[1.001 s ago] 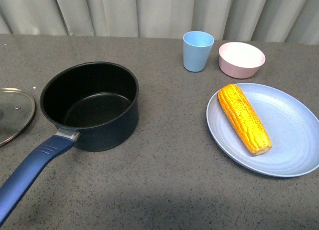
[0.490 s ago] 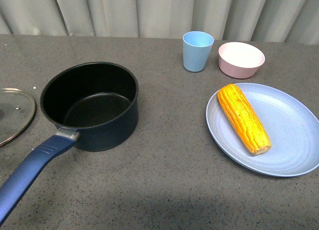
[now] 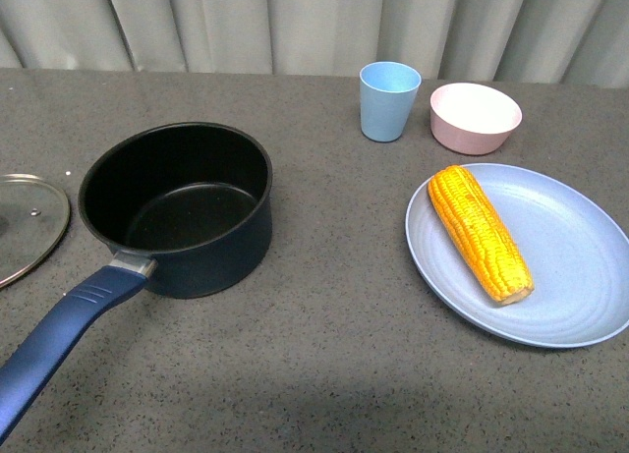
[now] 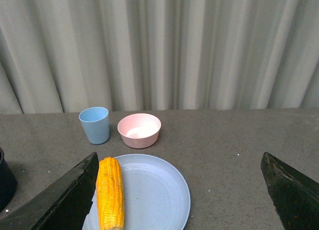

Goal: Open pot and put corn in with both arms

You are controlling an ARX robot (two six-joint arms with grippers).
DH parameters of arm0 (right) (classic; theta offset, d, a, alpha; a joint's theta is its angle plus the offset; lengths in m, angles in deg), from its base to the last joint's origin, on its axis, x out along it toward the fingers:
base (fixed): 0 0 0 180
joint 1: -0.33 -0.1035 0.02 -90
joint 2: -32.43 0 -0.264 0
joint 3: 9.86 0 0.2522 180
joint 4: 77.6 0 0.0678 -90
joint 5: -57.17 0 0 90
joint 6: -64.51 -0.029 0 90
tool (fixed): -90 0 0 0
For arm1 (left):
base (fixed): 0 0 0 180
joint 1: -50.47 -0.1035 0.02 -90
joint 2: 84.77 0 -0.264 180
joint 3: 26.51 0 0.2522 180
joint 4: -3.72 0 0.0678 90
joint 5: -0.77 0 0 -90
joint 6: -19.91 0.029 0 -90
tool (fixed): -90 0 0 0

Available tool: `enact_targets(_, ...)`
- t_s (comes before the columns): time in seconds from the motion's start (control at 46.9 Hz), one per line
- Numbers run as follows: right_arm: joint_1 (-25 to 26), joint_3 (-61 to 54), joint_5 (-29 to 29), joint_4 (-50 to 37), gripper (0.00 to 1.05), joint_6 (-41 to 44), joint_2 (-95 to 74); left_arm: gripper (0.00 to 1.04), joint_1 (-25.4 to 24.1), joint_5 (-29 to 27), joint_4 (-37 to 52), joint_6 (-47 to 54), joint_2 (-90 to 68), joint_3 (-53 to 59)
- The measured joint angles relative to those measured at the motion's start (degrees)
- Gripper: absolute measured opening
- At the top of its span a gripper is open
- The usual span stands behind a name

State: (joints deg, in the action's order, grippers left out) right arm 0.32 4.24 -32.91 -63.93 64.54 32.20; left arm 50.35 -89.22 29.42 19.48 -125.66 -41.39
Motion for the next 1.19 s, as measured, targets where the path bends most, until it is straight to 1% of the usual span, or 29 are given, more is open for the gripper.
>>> enact_targets(0.554, 0.0, 0.0, 0.0, 0.0, 0.95, 0.0, 0.0, 0.04, 0.02, -0.02, -18.18, 0.0, 19.71, 0.07)
enact_targets(1.108, 0.0, 0.0, 0.0, 0.0, 0.95, 0.0, 0.0, 0.04, 0.02, 0.0, -29.24, 0.0, 30.88, 0.07)
enact_targets(1.15, 0.0, 0.0, -0.02, 0.0, 0.95, 0.0, 0.0, 0.04, 0.02, 0.0, -34.8, 0.0, 34.97, 0.04)
enact_targets(1.193, 0.0, 0.0, 0.0, 0.0, 0.95, 0.0, 0.0, 0.04, 0.04, -0.02, -38.21, 0.0, 37.94, 0.04)
